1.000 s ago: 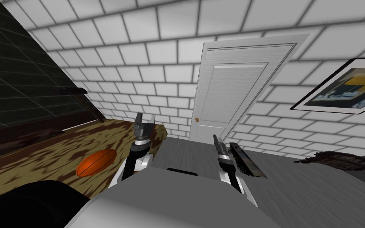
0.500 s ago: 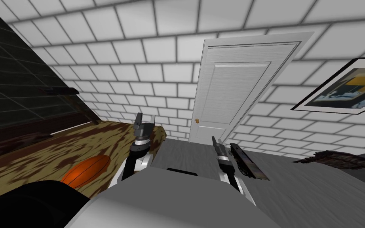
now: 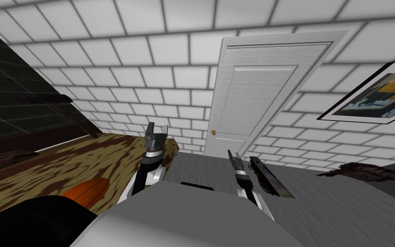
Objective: Pull the door open
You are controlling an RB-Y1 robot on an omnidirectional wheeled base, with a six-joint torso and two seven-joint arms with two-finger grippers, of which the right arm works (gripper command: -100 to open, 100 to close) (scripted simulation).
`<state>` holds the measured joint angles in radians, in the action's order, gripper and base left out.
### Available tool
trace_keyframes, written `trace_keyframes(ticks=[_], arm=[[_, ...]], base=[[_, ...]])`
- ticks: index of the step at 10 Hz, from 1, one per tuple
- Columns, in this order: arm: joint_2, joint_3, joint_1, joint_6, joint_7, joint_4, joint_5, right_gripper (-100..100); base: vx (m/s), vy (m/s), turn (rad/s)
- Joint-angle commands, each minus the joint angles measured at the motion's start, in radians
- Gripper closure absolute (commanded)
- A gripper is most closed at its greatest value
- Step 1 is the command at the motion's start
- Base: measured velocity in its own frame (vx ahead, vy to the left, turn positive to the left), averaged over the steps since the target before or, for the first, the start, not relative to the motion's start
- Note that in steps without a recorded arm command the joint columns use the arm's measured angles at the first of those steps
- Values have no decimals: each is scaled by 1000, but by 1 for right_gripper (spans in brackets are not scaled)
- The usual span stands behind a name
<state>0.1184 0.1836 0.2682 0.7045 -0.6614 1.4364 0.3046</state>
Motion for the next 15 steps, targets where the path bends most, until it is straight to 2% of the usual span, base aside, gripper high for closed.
trace_keyframes(ticks=[1,5,7,10,12,15], arm=[[3,7,-11,14,-24,-37,13,-100],[8,21,-35,44,-77,-119,44,-100],[12,35,-58,72,-127,-197,74,-100],[16,48,-79,99,-176,-271,102,-100],[19,60,-100,124,-221,-342,129,-100],[21,71,-118,147,-261,-403,152,-100]], base=[[103,36,-32],[94,37,-37],[147,59,-61],[147,37,-45],[148,70,-58],[155,51,-38]])
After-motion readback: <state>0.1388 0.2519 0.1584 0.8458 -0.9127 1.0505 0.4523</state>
